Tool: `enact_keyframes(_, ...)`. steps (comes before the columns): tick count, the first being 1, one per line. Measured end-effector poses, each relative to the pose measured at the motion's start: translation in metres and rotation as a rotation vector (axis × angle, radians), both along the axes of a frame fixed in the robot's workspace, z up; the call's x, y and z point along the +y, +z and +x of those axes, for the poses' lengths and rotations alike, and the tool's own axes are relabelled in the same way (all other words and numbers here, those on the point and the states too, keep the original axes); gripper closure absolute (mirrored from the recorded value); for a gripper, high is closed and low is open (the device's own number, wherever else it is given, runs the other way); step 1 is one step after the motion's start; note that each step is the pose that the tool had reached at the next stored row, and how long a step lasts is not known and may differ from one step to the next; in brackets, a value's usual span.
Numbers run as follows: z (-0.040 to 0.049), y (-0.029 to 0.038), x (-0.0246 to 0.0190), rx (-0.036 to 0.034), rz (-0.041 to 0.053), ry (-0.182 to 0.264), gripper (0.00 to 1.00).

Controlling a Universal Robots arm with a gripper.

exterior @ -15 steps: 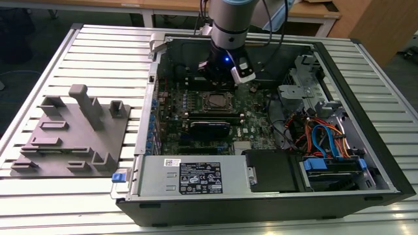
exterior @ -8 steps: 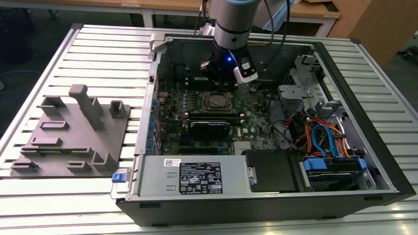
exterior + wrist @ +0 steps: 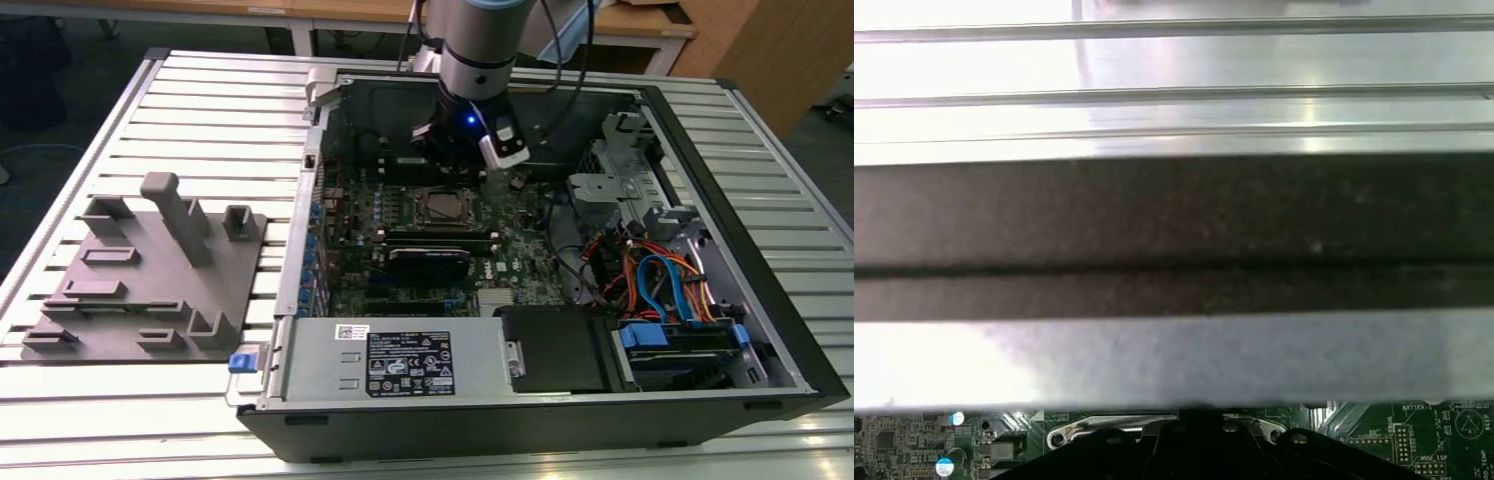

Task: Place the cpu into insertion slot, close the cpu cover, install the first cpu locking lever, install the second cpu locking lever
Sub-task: 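Install the first cpu locking lever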

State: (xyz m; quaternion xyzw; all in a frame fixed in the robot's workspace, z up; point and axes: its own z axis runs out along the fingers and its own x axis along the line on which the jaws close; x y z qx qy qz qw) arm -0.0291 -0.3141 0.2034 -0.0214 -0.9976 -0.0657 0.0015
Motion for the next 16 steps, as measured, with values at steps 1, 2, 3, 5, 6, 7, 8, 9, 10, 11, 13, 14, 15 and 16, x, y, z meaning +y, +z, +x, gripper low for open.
enact_keyframes(1,0.0003,0.0,0.0005,0.0,-0.0005,0.0,0.89)
enact_keyframes(2,0.0006,0.0,0.001,0.0,-0.0016,0.0,0.89)
enact_keyframes(3,0.0008,0.0,0.0016,0.0,-0.0028,0.0,0.89)
enact_keyframes(5,0.0011,-0.0001,0.0028,0.0,-0.0056,-0.001,0.89)
enact_keyframes(6,0.0012,-0.0001,0.0034,0.0,-0.0075,-0.001,0.89)
enact_keyframes(7,0.0013,-0.0002,0.0039,0.0,-0.0098,-0.001,0.89)
enact_keyframes(8,0.0013,-0.0004,0.0041,-0.0001,-0.0128,-0.002,0.89)
enact_keyframes(9,0.0013,-0.0006,0.0041,-0.0001,-0.0155,-0.002,0.89)
enact_keyframes(10,0.0013,-0.0006,0.0041,-0.0001,-0.0184,-0.002,0.89)
enact_keyframes(11,0.0013,-0.0006,0.0041,0.0,-0.0216,-0.002,0.89)
enact_keyframes(13,0.0013,-0.0008,0.0041,0.0,-0.0289,-0.002,0.89)
enact_keyframes(14,0.0013,-0.0009,0.0041,0.0,-0.0327,-0.002,0.89)
enact_keyframes(15,0.0014,-0.001,0.0041,0.0,-0.0343,-0.002,0.89)
enact_keyframes(16,0.0014,-0.0009,0.0042,0.0001,-0.0345,-0.002,0.89)
